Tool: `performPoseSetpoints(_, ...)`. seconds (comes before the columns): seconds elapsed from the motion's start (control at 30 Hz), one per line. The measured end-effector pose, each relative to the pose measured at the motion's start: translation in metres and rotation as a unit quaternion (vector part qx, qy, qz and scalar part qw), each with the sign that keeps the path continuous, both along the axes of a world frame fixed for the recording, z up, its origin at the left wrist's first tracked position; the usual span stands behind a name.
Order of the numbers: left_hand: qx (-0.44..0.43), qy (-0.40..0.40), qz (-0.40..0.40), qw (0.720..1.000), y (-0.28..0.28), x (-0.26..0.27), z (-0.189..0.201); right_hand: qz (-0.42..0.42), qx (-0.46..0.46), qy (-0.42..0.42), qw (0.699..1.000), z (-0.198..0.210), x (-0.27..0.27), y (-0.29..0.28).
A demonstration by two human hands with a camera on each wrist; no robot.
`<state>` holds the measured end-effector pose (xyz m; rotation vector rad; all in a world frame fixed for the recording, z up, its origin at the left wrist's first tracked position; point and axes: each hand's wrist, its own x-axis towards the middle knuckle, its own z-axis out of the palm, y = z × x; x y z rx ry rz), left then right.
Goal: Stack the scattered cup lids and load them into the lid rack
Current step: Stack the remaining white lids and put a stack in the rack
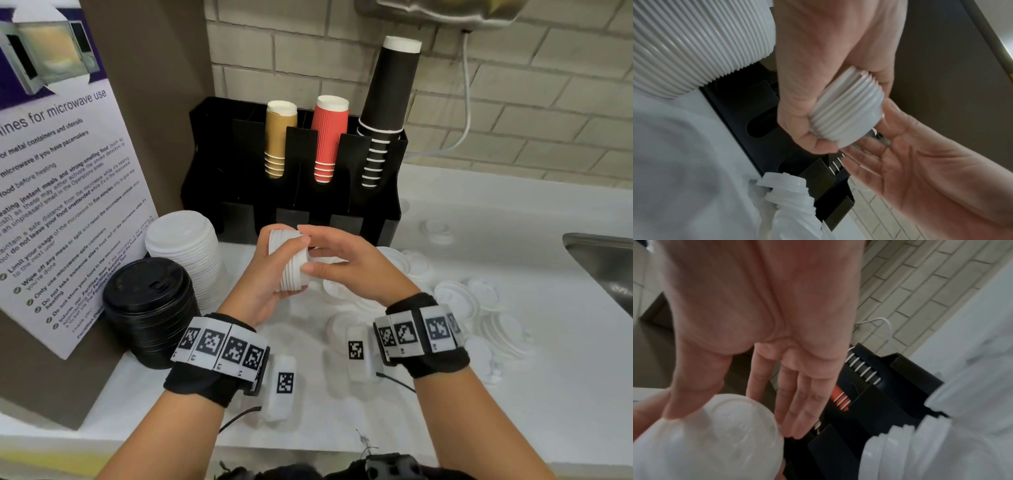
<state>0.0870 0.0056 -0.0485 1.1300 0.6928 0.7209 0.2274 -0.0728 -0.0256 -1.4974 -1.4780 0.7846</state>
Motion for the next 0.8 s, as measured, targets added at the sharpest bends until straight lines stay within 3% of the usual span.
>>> performPoseSetpoints(0.13, 0.015, 0.001, 0.017, 1.0, 0.003, 0.0, 0.0, 0.013, -0.041, -0.038, 0.998, 0.006, 0.007, -0.001)
performPoseSetpoints(0.2, 0.01, -0.006, 0.056, 0.998, 0.007, -0.002, -0.001, -0.012, -0.078, -0.118, 0.99, 0.005, 0.015, -0.009)
performPoseSetpoints(0.3, -0.007, -0.023, 0.085, 0.996, 0.013, -0.003, -0.002, 0.014, -0.2, -0.309, 0.93, -0.009, 0.024, -0.025)
performPoseSetpoints(0.37, -0.005, -0.026, 0.082, 0.996, 0.012, -0.001, -0.001, 0.035, -0.265, -0.361, 0.893, -0.024, 0.023, -0.033)
performPoseSetpoints(0.67, -0.001, -0.024, 0.031, 0.999, -0.002, 0.014, 0.004, 0.021, -0.26, -0.36, 0.896, -0.052, 0.019, -0.044)
performPoseSetpoints(0.73, -0.002, -0.021, 0.02, 1.0, -0.005, 0.015, 0.004, 0.005, -0.243, -0.329, 0.912, -0.046, 0.025, -0.048)
performPoseSetpoints(0.8, -0.004, -0.02, 0.01, 1.0, -0.008, 0.016, 0.005, -0.04, -0.192, -0.254, 0.947, -0.034, 0.034, -0.053)
